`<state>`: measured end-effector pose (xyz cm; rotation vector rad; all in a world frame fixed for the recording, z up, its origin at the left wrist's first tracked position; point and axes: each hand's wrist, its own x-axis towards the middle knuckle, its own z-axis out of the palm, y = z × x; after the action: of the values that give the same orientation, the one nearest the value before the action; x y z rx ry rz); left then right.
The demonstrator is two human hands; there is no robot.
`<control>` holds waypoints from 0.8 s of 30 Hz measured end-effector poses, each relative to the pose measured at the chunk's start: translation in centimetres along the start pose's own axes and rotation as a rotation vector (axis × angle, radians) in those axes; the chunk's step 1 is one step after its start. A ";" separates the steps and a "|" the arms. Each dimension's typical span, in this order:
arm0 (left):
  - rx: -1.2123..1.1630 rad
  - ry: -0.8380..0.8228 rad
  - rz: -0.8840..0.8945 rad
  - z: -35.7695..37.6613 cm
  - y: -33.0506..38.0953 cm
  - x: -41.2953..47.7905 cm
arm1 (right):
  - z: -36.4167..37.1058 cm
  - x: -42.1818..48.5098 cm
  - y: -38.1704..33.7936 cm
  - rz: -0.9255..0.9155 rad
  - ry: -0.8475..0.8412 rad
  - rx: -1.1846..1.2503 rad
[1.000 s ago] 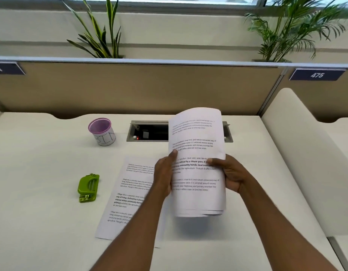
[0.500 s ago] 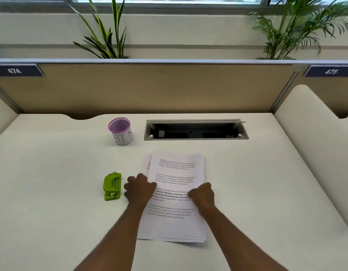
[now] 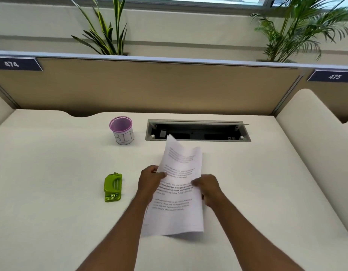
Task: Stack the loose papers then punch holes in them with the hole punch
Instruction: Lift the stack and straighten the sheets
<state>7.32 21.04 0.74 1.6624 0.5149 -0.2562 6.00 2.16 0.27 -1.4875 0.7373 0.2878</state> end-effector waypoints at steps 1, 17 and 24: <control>-0.042 -0.009 0.054 0.3 1.0 -0.2 | -0.7 -0.1 -1.0 -0.068 -0.020 0.010; -0.149 0.029 0.472 6.2 4.1 -6.2 | -9.1 -2.5 -2.5 -0.498 -0.076 0.055; -0.061 0.030 0.441 7.0 3.1 -6.4 | -10.9 -1.8 -2.2 -0.480 -0.062 -0.024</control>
<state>4.08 12.71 5.19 1.6749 0.1666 0.1078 3.05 -8.06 3.99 -1.6201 0.3108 -0.0231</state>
